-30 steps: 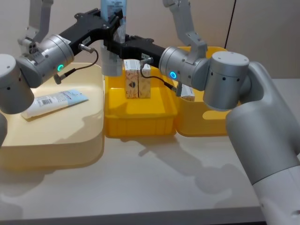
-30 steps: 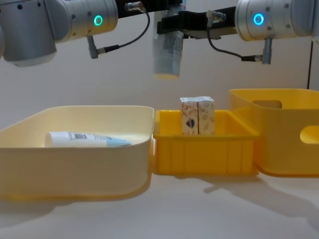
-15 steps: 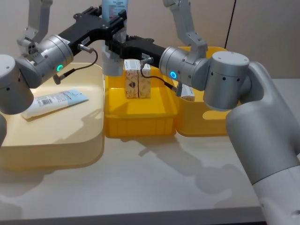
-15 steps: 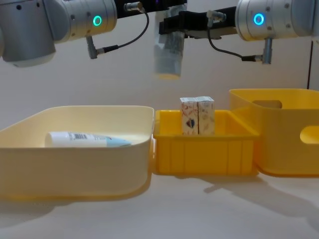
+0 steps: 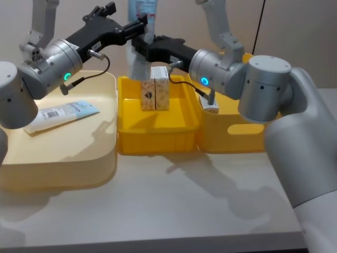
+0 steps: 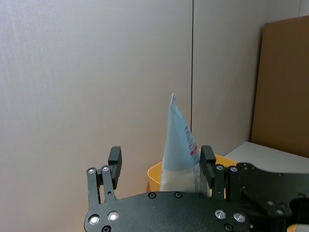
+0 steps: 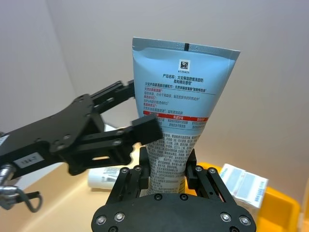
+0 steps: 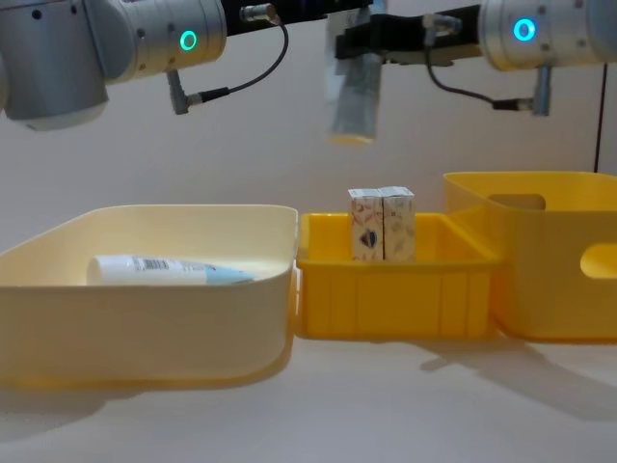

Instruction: Bimanual collaborative sorting of washing and personal care products

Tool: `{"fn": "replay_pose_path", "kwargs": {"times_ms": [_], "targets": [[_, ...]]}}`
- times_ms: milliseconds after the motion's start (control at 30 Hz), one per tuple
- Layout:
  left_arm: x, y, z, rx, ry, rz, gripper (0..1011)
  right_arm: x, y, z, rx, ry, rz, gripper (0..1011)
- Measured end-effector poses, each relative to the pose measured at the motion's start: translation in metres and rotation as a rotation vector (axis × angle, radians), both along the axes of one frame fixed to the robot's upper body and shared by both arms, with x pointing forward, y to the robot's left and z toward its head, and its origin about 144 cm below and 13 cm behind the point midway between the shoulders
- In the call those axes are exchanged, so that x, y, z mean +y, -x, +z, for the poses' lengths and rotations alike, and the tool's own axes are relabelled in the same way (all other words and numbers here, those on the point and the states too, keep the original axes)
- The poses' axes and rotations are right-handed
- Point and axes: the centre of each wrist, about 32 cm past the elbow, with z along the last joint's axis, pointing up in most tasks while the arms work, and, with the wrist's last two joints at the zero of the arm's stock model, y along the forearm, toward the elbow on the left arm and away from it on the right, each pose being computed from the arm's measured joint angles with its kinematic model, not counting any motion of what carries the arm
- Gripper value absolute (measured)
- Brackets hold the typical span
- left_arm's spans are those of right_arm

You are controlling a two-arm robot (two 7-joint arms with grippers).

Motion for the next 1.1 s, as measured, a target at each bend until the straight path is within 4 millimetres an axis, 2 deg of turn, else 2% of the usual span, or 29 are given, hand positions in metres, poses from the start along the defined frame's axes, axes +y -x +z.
{"fn": "replay_pose_path", "kwargs": {"times_ms": [733, 1100], "targets": [[0.000, 0.000, 0.000, 0.000, 0.000, 0.000, 1003, -0.060, 0.012, 0.023, -0.054, 0.082, -0.288, 411], [0.000, 0.000, 0.000, 0.000, 0.000, 0.000, 1004, -0.080, 0.010, 0.030, -0.046, 0.124, -0.443, 411]]}}
